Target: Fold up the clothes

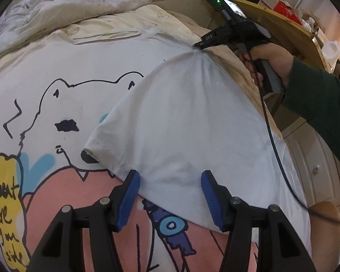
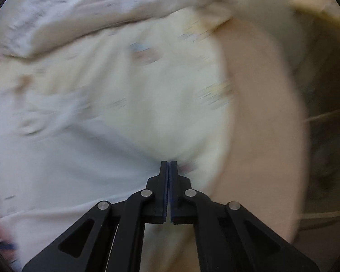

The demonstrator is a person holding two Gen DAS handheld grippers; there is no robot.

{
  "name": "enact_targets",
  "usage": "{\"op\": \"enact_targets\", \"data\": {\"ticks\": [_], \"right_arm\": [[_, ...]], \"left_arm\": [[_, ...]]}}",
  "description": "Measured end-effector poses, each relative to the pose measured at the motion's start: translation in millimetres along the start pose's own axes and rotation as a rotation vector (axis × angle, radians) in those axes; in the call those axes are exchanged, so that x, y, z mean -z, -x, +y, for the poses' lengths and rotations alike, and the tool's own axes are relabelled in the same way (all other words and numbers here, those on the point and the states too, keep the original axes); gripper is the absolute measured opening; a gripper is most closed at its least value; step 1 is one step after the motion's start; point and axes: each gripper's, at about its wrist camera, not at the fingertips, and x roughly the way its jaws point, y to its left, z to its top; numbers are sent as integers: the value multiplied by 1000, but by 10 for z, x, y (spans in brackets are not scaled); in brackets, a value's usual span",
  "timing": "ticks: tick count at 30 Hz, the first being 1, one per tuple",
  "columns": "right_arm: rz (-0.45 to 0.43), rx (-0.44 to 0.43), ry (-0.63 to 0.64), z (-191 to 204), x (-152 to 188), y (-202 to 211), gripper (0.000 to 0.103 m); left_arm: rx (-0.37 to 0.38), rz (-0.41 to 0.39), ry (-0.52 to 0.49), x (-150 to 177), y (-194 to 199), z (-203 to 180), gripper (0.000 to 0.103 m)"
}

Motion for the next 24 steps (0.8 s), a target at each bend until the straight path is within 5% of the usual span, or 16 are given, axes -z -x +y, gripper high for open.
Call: {"op": "enact_targets", "data": {"ticks": [1,7,10,12,15,17,20,24], "right_arm": [[-18,64,-10,-38,-34,13,1],[-80,-167,-77,-23,68,369,3],[-54,-208,15,253,242,408,3],[-7,-112,98,392,352,270,3],[-32,45,37,273,366,286,7],[-52,-71,-43,250,401,467,7],[-20,-242,27,639,644,735,7],[92,-167,225,1209,1111,602,5]], "left_arm": [[2,-5,5,7,-1,5,57],[-2,-15,-2,59,30,-6,57],[5,-8,10,47,16,9,57],[-2,-3,10,41,4,-2,57],[-25,0,-4,50,5,-20,57],[-22,0,2,88,50,-6,57],[-4,-6,19,37,-32,0,57],[5,-12,32,44,-42,26,57]]}}
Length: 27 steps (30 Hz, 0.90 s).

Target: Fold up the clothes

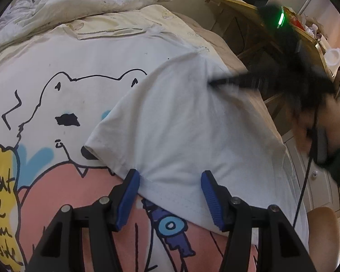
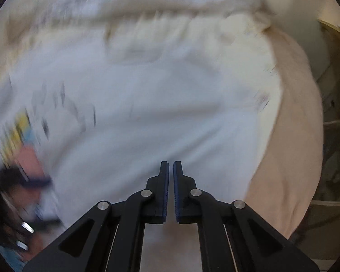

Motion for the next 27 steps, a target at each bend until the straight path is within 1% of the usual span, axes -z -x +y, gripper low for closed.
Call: {"op": "enact_targets", "data": {"ticks": [1,2,3,5,6,7,8,10,11,14,15,16,17,18,20,22,23,24,25,26,27], "right_arm": [[13,24,0,27,42,-39,5],[-7,41,-31,36,84,50,5],[-19,38,-54,43,114,143,6],[-79,-1,-97,127,276,480,6],[-86,-22,-122,184,394,601,6],[-75,-59,-158,267,542,663,6],[-51,-91,-187,341,613,640,6],[16,-134,-236,500,869,486,6],[49,-136,-236,569,963,376,7],[37,-97,-259,683,1067,353,6],[49,-91,-268,703,1045,391,8],[35,-108,-276,724,1017,475,10],[2,-134,-265,768,976,595,10],[-31,-160,-254,813,936,716,10],[-84,-227,-229,973,849,973,10],[-147,-331,-229,1066,633,1124,10],[-171,-374,-221,1144,428,1141,10],[-189,-398,-195,1251,248,1188,14],[-206,-423,-169,1358,67,1235,24],[-224,-447,-142,1467,-112,1281,27],[-231,-462,-106,1610,-266,1304,28]], "left_arm": [[-7,6,-3,-5,-2,-10,57],[-15,17,-5,-25,5,-23,57],[-23,28,-7,-45,12,-35,57],[-35,47,-9,-70,14,-53,57],[-42,55,-14,-75,5,-63,57],[-55,62,-19,-76,-10,-80,57],[-65,65,-19,-57,-9,-92,57],[-96,64,-15,-46,-21,-130,57],[-106,63,-14,-30,-17,-149,57],[-143,77,-44,-41,-2,-250,58],[-132,92,-21,-65,61,-220,58],[-122,101,2,-87,135,-188,58],[-123,76,29,-97,282,-135,58],[-137,24,67,-97,506,-35,58],[-137,-46,146,-57,877,211,58],[-120,-103,254,57,1250,579,58],[-119,-133,312,165,1497,833,58],[-130,-168,355,230,1676,1047,58],[-155,-224,402,299,1903,1371,60],[-189,-264,431,339,2064,1559,64],[-233,-314,466,395,2230,1787,66]]}}
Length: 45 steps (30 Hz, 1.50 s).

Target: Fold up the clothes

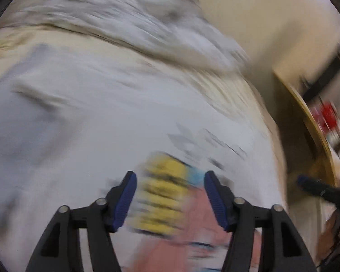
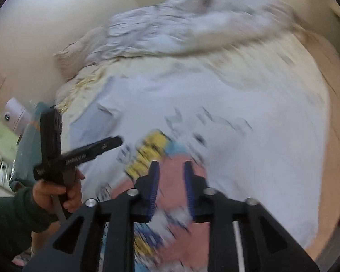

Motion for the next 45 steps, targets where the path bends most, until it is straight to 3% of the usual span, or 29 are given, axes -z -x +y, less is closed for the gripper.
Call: {"op": "enact_targets", "data": {"ticks": [3,6,10,13,14,16,17,20,22,24,26,28,30,34,35,36,37,41,45], "right_arm": [[19,-58,91,341,-417,-82,28],[78,-98,205,698,-1013,-533,29],[122,-45,367,1126,-1738,-1270,31],[168,28,499,1385,-2074,-1792,33],[189,47,549,1467,-2162,-1991,37],[232,86,648,1629,-2334,-2388,74],[263,89,697,1684,-2371,-2563,83],[275,109,786,1813,-2518,-2943,87],[307,58,785,1880,-2670,-3265,86],[334,28,801,1938,-2780,-3562,86],[361,9,819,1975,-2850,-3818,84],[391,-19,820,1993,-2908,-4033,73],[414,-43,822,2013,-2955,-4231,69],[454,-65,799,2005,-2990,-4424,58],[463,-62,798,1999,-2989,-4472,51],[477,-72,792,1992,-2975,-4504,25],[467,-77,819,2014,-2942,-4478,3],[375,-72,880,2071,-2932,-4254,3],[292,-85,886,2061,-3031,-3846,2]], "left_arm": [[-56,-99,106,-181,146,611,69],[-50,-164,286,-368,118,1238,69],[-69,-201,461,-634,-46,1708,69],[-68,-190,530,-781,-184,1895,69],[-61,-190,545,-811,-233,1964,69],[-50,-194,562,-830,-350,1997,69],[-39,-179,571,-826,-386,2007,69],[-28,-151,574,-850,-530,2074,69],[-34,-173,588,-868,-577,2176,69],[14,-236,630,-863,-492,2280,69],[17,-279,647,-871,-451,2336,69],[18,-264,628,-906,-485,2347,66],[2,-258,626,-914,-515,2394,48],[14,-259,654,-903,-582,2499,27],[16,-265,654,-909,-581,2510,20],[15,-271,654,-914,-570,2522,8],[10,-274,654,-927,-539,2516,5],[-7,-305,602,-975,-426,2397,5],[25,-370,518,-1045,-224,2155,4]]}}
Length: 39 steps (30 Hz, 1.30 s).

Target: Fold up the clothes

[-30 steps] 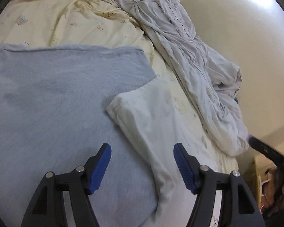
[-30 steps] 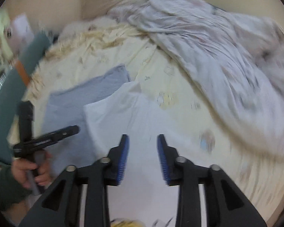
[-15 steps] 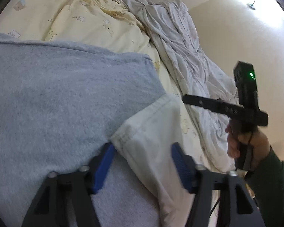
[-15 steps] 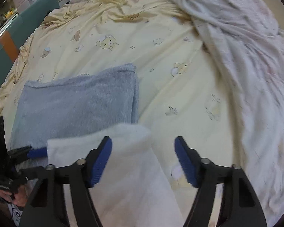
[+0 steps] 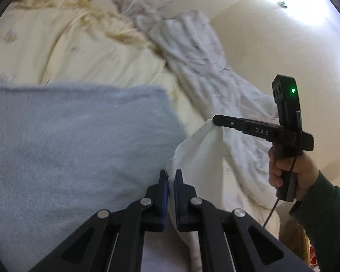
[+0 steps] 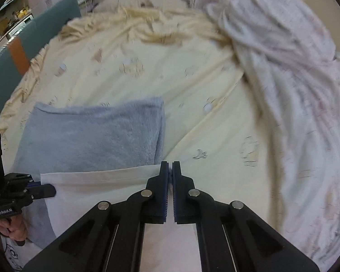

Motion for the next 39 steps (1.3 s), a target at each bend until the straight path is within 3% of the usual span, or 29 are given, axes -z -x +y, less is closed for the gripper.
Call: {"op": "enact_targets", "data": {"ticks": [5,12,17,20,22,25,29,32,37,39], "right_arm": [[-67,35,-1,30,212,667,2],[-106,86,-86,-9,1081,1490,2],[-145,106,-156,98,1837,1977,2],[-165,107,-210,232,2325,2204,2],[-172,108,-243,364,2654,2283,2],[-156,98,-320,463,3125,2211,2],[-98,57,-425,501,3653,1860,2],[-92,47,-472,555,3899,1727,2],[-127,45,-525,646,4141,1779,2],[-146,44,-542,680,4207,1843,2]], "left_arm": [[114,-8,-98,-30,159,-389,4],[277,45,-376,266,342,-1026,4],[411,184,-549,735,380,-1363,4],[463,256,-728,1113,450,-1578,4],[482,288,-832,1328,520,-1655,4],[530,422,-951,1703,497,-1735,4],[501,561,-1095,2180,369,-1748,4],[491,653,-1143,2379,270,-1664,4],[517,678,-1131,2401,200,-1622,4],[474,681,-1166,2437,156,-1604,5]]}}
